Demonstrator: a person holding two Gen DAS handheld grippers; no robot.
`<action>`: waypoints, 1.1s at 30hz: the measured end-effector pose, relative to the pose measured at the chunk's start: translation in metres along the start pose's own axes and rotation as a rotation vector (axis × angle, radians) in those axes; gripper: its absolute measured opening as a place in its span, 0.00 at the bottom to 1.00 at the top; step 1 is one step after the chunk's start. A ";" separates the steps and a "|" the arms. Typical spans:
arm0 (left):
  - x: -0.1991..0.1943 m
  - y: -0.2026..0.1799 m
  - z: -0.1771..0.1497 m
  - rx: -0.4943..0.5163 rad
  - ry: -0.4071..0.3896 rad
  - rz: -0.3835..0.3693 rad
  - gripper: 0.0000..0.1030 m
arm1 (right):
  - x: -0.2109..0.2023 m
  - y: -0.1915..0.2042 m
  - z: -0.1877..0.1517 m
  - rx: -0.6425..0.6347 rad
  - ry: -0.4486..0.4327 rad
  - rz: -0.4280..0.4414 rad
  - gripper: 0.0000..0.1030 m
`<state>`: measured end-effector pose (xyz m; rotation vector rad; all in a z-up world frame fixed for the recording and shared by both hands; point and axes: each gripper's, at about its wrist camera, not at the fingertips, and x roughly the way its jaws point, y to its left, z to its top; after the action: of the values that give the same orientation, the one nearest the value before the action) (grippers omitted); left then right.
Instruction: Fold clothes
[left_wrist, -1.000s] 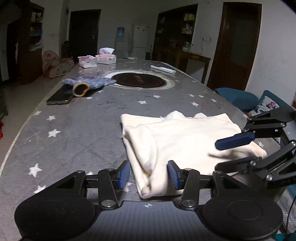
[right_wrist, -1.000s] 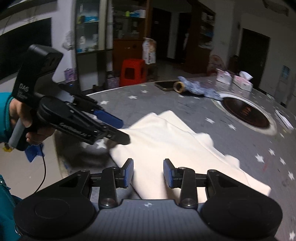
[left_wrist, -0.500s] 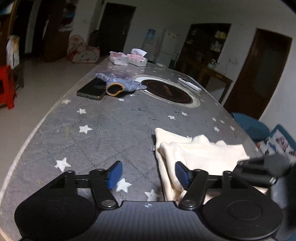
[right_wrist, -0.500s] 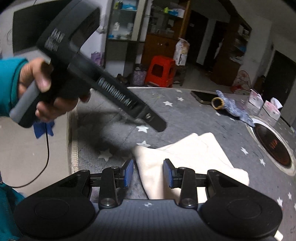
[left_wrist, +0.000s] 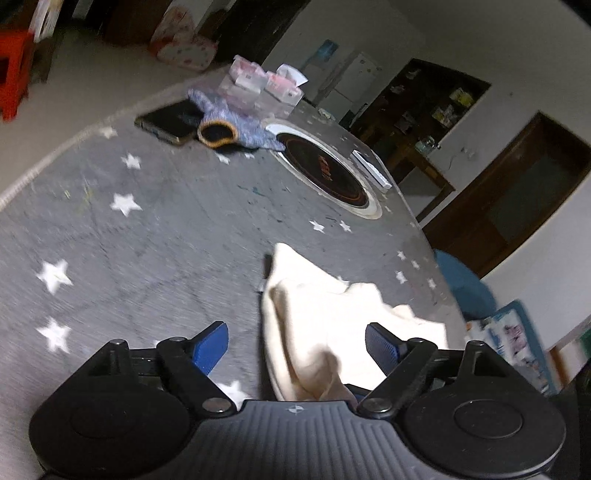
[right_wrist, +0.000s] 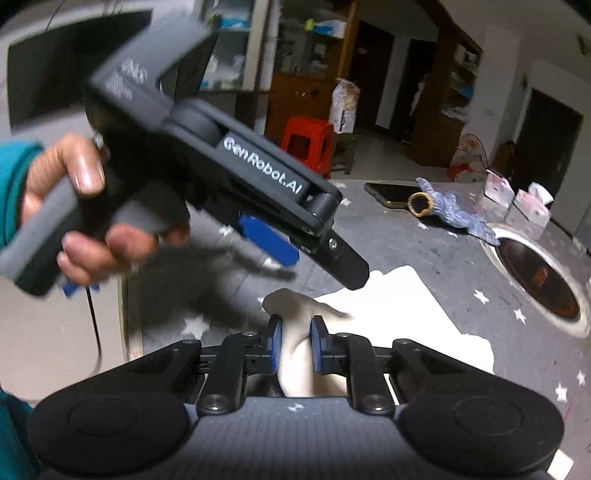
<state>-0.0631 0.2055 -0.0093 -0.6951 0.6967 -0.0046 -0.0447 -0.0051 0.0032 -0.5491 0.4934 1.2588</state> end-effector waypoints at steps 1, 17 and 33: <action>0.003 0.001 0.001 -0.031 0.010 -0.012 0.81 | -0.004 -0.003 0.001 0.019 -0.012 0.003 0.14; 0.046 0.009 0.000 -0.301 0.116 -0.086 0.32 | -0.027 -0.014 -0.003 0.106 -0.086 0.017 0.13; 0.047 -0.003 -0.003 -0.161 0.110 -0.024 0.23 | -0.076 -0.071 -0.056 0.420 -0.094 -0.100 0.36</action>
<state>-0.0277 0.1905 -0.0364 -0.8630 0.8008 -0.0089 0.0037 -0.1123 0.0162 -0.1580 0.6230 1.0413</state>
